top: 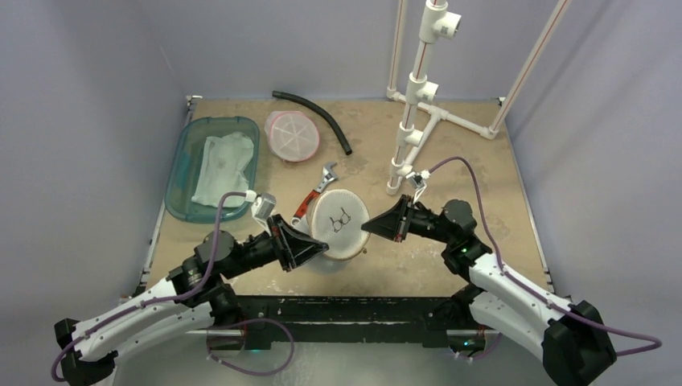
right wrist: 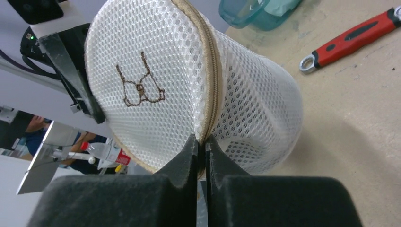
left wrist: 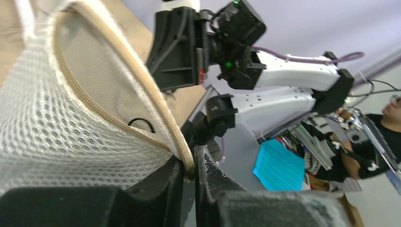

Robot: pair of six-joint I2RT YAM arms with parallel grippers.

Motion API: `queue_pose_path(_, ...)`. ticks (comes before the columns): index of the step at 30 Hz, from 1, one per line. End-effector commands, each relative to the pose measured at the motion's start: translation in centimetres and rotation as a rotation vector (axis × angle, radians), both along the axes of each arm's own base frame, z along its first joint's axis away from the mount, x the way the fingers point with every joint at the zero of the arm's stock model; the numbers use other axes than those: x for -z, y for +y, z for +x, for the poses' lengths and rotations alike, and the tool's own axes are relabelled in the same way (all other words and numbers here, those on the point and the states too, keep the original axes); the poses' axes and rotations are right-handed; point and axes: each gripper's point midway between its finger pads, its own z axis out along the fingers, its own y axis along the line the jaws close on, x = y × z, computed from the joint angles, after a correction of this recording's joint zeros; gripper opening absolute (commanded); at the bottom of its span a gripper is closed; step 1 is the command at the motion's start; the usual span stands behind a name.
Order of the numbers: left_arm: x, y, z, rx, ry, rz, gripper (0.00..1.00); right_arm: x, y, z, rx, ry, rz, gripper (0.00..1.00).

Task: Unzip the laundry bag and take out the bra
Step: Unzip the laundry bag at the center of the board.

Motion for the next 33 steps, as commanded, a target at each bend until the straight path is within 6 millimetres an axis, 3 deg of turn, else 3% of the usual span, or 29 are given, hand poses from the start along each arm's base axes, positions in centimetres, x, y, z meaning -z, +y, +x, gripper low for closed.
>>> queue_pose_path(1, -2.3, 1.5, 2.7, -0.174, -0.026, -0.031, 0.21, -2.4, -0.2, -0.6, -0.022, -0.100, 0.042, 0.00)
queue_pose_path(5, 0.9, 2.7, 4.9, -0.321, 0.082, 0.048, 0.60, -2.9, -0.7, 0.5, 0.055, -0.127, 0.016, 0.00)
queue_pose_path(8, 2.9, 3.5, 5.9, -0.407, 0.157, 0.070, 0.75, -3.5, -1.9, 2.1, 0.194, -0.132, -0.013, 0.00)
queue_pose_path(16, 5.7, 1.9, 6.0, -0.388, 0.376, -0.192, 0.75, -4.5, -5.4, 4.3, 0.487, -0.058, 0.089, 0.00)
queue_pose_path(19, 6.6, 0.9, 6.1, -0.371, 0.424, -0.271, 0.70, -3.1, -5.9, 4.5, 0.532, 0.021, 0.138, 0.00)
queue_pose_path(24, 7.0, -2.2, 5.2, -0.389, 0.433, -0.288, 0.74, -0.1, -6.6, 5.1, 0.595, 0.132, 0.159, 0.00)
queue_pose_path(27, 6.9, -3.9, 5.6, -0.391, 0.454, -0.308, 0.76, 1.4, -6.8, 5.2, 0.615, 0.165, 0.149, 0.00)
queue_pose_path(33, 7.8, -5.4, 6.9, -0.436, 0.525, -0.357, 0.76, 3.7, -7.2, 5.0, 0.634, 0.198, 0.100, 0.00)
